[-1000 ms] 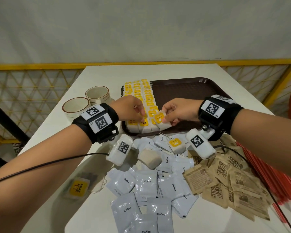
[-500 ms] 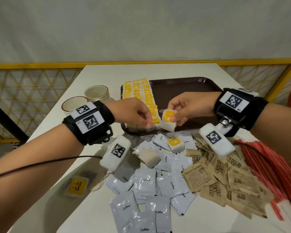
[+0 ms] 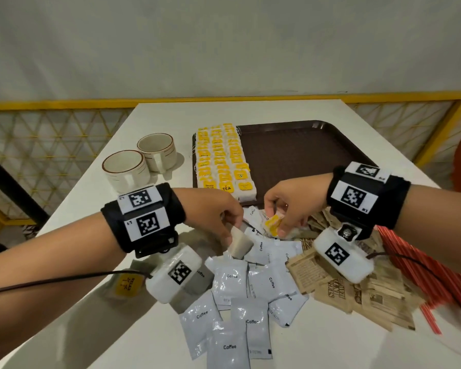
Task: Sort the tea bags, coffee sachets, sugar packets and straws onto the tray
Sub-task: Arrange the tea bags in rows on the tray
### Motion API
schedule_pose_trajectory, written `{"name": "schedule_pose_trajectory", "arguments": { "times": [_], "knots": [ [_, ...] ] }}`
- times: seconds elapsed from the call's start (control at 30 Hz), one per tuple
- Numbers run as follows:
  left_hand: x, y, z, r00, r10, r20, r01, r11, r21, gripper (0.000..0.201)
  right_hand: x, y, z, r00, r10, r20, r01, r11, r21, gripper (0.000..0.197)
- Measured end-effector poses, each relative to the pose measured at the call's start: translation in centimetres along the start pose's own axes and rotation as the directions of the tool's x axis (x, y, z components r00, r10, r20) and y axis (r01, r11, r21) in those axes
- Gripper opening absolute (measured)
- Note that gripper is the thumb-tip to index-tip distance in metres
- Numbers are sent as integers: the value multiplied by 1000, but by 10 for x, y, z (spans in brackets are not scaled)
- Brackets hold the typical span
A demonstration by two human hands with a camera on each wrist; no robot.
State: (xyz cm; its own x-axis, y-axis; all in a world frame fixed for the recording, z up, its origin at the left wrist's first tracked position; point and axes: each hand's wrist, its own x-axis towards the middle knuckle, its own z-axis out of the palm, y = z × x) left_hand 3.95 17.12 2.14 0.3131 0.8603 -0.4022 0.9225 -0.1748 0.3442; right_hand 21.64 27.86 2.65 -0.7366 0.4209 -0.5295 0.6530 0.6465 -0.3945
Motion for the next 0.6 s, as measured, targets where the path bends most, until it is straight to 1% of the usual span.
{"name": "schedule_pose_trajectory", "arguments": {
  "times": [0.07, 0.13, 0.2, 0.27, 0.33, 0.4, 0.47, 0.5, 0.53, 0.6],
  "knots": [
    [-6, -2, -4, 999, 34, -32, -36, 998, -50, 17, -3, -2, 1, 999, -11, -32, 10, 1000, -6, 30],
    [-14, -4, -9, 996, 48, -77, -57, 993, -107, 11, -7, -2, 1, 998, -40, -52, 40, 999, 3, 27],
    [-20, -6, -10, 995, 28, -92, -40, 990, -134, 7, -11, -1, 4, 992, -79, -98, 76, 997, -26, 22],
    [-24, -7, -7, 997, -4, -74, -6, 990, -141, 6, -12, 0, 8, 982, -118, -149, 111, 992, -55, 16],
    [-27, -8, -2, 997, -26, -67, 12, 978, -206, 7, -13, 1, 10, 972, -144, -186, 139, 989, -40, 12],
    [-30, -8, 0, 994, -46, -99, 18, 962, -271, 13, -15, 4, 8, 960, -176, -218, 180, 984, -1, 12],
    [-32, -9, -2, 983, -91, -161, 32, 940, -339, 20, -19, 7, 4, 941, -207, -267, 232, 970, 66, 9],
    [-34, -9, -4, 975, -117, -188, 36, 922, -387, 20, -22, 6, 2, 931, -227, -285, 271, 954, 127, 7],
    [-35, -9, -5, 968, -130, -214, 29, 907, -420, 19, -26, 3, 1, 925, -242, -292, 311, 925, 219, 10],
    [-37, -7, -7, 961, -131, -245, 17, 907, -420, 13, -32, -5, 1, 919, -271, -287, 375, 827, 418, 20]
  ]
}}
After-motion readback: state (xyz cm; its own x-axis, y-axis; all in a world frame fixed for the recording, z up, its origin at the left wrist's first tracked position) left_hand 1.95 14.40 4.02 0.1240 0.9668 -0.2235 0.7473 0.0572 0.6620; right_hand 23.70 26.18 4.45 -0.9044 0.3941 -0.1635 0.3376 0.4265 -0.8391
